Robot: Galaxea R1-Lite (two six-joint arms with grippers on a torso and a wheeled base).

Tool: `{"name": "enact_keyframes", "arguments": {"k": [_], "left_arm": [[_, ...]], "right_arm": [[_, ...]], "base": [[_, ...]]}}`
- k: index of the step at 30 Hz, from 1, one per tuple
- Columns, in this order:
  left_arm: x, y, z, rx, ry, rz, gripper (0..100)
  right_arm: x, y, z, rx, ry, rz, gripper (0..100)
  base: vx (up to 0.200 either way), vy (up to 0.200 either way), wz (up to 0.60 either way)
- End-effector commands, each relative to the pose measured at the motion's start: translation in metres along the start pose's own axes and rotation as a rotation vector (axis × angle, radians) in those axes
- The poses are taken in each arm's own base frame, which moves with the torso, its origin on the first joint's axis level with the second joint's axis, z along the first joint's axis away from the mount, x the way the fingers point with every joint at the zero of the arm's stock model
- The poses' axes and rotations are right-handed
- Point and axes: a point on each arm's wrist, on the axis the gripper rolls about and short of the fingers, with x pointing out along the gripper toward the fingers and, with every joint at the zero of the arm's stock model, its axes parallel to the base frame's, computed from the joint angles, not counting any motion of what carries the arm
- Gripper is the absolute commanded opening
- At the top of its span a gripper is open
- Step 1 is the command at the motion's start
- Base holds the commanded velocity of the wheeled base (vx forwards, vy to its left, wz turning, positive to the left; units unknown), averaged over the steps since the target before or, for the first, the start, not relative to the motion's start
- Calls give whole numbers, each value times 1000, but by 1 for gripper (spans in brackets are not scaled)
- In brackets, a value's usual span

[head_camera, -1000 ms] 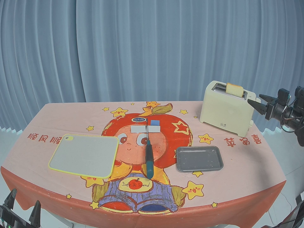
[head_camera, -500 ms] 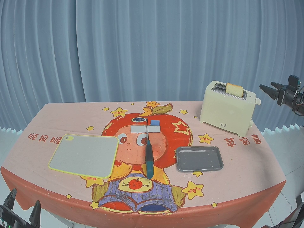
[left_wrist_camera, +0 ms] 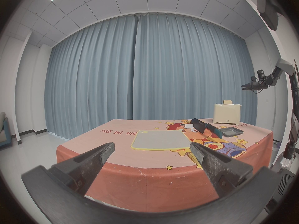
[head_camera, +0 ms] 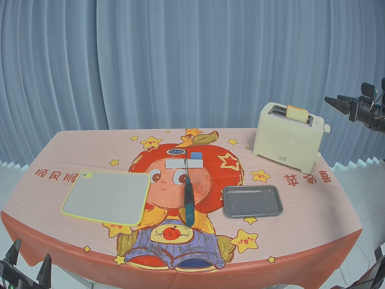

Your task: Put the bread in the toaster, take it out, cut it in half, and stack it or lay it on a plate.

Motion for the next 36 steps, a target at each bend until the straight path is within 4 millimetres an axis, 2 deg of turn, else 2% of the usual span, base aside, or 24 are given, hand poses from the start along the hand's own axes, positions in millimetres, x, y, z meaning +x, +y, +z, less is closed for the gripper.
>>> {"name": "enact_keyframes", "arguments": {"k": [1,4,11,26,36], "left_arm": [[1,0,-5,0,17,-1,100],[1,0,-5,0,17,1,100],[1,0,-5,0,17,1,100],[1,0,-5,0,17,-1,100],[1,0,-5,0,17,-1,100]], "right_arm": [[33,-9,-9,24,36,41,100],[53,-20,-9,17,29,51,100],[83,-44,-23,19,36,44,100],[116,-69,-62,60,93,38,100],[124,-65,-71,57,113,54,100]], "base": [[0,0,0],[0,0,0],[0,0,0],[0,0,0],[0,0,0]]}}
